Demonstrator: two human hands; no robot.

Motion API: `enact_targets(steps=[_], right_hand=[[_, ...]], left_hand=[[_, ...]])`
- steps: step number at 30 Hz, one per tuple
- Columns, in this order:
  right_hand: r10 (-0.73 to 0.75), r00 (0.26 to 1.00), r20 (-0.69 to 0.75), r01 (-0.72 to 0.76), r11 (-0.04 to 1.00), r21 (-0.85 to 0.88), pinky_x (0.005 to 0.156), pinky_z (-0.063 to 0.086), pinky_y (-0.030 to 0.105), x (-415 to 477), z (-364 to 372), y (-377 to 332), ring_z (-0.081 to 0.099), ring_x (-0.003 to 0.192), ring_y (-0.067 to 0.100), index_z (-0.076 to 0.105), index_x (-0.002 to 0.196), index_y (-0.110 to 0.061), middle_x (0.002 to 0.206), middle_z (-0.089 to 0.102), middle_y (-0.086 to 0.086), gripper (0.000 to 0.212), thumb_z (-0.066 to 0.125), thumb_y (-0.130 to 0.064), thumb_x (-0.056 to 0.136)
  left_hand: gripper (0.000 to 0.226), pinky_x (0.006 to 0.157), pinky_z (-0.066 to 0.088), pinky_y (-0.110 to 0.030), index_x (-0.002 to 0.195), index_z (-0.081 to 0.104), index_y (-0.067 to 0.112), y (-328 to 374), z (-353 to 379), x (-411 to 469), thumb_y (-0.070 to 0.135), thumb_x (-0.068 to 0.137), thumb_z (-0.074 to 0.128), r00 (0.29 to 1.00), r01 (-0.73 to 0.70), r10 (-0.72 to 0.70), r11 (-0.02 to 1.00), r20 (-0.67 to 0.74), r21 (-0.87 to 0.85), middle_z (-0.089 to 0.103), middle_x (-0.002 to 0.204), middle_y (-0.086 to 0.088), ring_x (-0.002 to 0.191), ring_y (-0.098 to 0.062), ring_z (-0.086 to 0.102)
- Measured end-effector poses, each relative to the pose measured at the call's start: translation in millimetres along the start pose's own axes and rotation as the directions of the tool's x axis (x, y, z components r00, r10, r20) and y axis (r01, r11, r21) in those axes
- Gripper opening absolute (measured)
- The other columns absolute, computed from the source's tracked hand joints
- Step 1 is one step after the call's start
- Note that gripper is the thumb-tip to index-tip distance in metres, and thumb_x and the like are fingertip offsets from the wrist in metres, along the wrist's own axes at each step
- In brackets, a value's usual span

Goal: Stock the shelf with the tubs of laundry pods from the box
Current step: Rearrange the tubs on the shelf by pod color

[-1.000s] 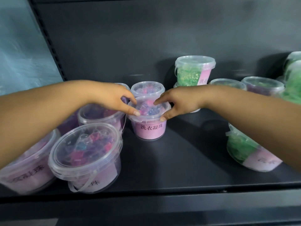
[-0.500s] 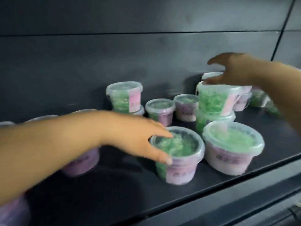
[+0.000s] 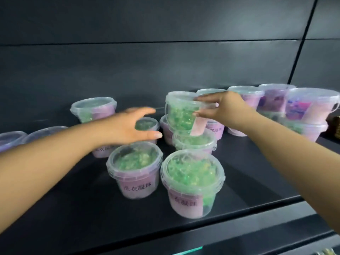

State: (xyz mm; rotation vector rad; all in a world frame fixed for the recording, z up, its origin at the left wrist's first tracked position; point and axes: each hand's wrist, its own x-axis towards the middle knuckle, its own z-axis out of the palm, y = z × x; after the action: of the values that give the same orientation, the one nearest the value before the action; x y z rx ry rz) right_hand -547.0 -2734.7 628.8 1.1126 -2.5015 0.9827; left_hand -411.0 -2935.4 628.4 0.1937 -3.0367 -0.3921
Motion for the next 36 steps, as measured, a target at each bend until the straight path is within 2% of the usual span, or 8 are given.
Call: enact_targets(steps=[3, 6, 9, 20, 26, 28, 33, 36], right_hand=[[-0.092, 0.995, -0.045, 0.095, 0.992, 0.081, 0.077, 0.035, -0.001, 11.4, -8.6, -13.0, 0.058, 0.095, -0.004, 0.067, 0.112, -0.023, 0.111, 0.066, -0.011, 0.041, 0.076, -0.030, 0.073], [-0.135, 0.989, -0.054, 0.145, 0.933, 0.330, 0.071, 0.039, 0.002, 20.9, -20.8, -22.3, 0.055, 0.068, -0.013, 0.069, 0.090, -0.027, 0.081, 0.063, -0.020, 0.020, 0.077, -0.027, 0.072], [-0.171, 0.985, -0.010, 0.164, 0.924, 0.344, 0.088, 0.042, 0.008, 25.4, -33.7, -14.0, 0.056, 0.086, -0.007, 0.066, 0.102, -0.023, 0.094, 0.061, -0.021, 0.027, 0.072, -0.024, 0.076], [0.343, 0.936, 0.081, -0.353, 0.915, 0.193, 0.091, 0.041, 0.026, 28.1, -47.9, 102.9, 0.052, 0.105, 0.015, 0.058, 0.121, -0.009, 0.126, 0.058, 0.005, 0.041, 0.067, -0.025, 0.083], [0.442, 0.867, 0.232, -0.485, 0.855, 0.185, 0.082, 0.047, 0.030, 27.5, 2.6, 140.8, 0.055, 0.085, 0.016, 0.064, 0.095, -0.008, 0.095, 0.063, 0.008, 0.023, 0.064, -0.029, 0.086], [0.440, 0.862, 0.250, -0.494, 0.839, 0.226, 0.064, 0.042, 0.019, 28.5, 22.7, 149.8, 0.051, 0.069, 0.009, 0.060, 0.082, -0.012, 0.075, 0.056, -0.001, 0.016, 0.063, -0.027, 0.087], [0.412, 0.899, 0.146, -0.425, 0.748, 0.509, 0.098, 0.043, 0.029, 31.1, 68.5, 169.1, 0.054, 0.114, 0.016, 0.052, 0.126, -0.008, 0.123, 0.059, 0.002, 0.055, 0.072, -0.027, 0.078], [0.430, 0.899, 0.085, -0.374, 0.651, 0.660, 0.103, 0.040, 0.029, 33.7, 89.8, 169.2, 0.050, 0.120, 0.012, 0.042, 0.135, -0.011, 0.132, 0.053, -0.001, 0.070, 0.076, -0.024, 0.075]], left_hand=[[0.092, 0.107, 0.028, -0.024, 0.139, 0.024, 0.045, 20.4, -18.3, 18.3, 0.048, 0.062, 0.074, 0.965, -0.122, 0.105, 0.991, -0.240, -0.060, 0.014, 0.152, 0.009, 0.136, -0.007, 0.022], [0.071, 0.085, 0.034, -0.014, 0.116, 0.045, 0.037, 36.1, -34.6, 35.8, 0.040, 0.055, 0.080, 0.910, -0.214, 0.169, 0.974, -0.380, -0.080, 0.045, 0.123, 0.007, 0.112, -0.008, 0.042], [0.062, 0.069, 0.032, -0.012, 0.106, 0.048, 0.031, 39.3, -40.4, 52.6, 0.032, 0.055, 0.084, 0.887, -0.221, 0.185, 0.975, -0.423, -0.038, 0.048, 0.107, 0.012, 0.098, -0.006, 0.043], [0.073, 0.104, 0.028, -0.032, 0.126, 0.046, 0.010, -32.1, 12.4, 106.0, 0.025, 0.065, 0.082, 0.907, 0.155, -0.132, 0.988, -0.401, 0.025, 0.035, 0.137, -0.014, 0.127, -0.029, 0.037], [0.087, 0.113, 0.018, -0.043, 0.135, 0.029, 0.017, -22.8, 9.2, 113.9, 0.061, 0.069, 0.065, 0.951, 0.274, -0.226, 0.931, -0.210, 0.242, 0.024, 0.150, -0.007, 0.142, -0.028, 0.011], [0.089, 0.115, 0.010, -0.044, 0.137, 0.028, 0.023, -7.7, 2.1, 118.4, 0.071, 0.068, 0.055, 0.964, 0.214, -0.149, 0.926, -0.218, 0.310, 0.020, 0.153, 0.000, 0.145, -0.024, 0.000], [0.062, 0.112, 0.011, -0.026, 0.130, 0.044, 0.018, 57.8, 6.4, 154.7, 0.050, 0.079, 0.060, 0.902, -0.229, 0.276, 0.958, -0.331, 0.172, 0.041, 0.140, 0.000, 0.137, -0.019, 0.025], [0.066, 0.113, 0.014, -0.028, 0.133, 0.042, 0.021, 89.1, 23.1, 195.7, 0.048, 0.077, 0.065, 0.907, -0.297, 0.325, 0.944, -0.266, 0.144, 0.040, 0.139, -0.001, 0.136, -0.023, 0.027]])
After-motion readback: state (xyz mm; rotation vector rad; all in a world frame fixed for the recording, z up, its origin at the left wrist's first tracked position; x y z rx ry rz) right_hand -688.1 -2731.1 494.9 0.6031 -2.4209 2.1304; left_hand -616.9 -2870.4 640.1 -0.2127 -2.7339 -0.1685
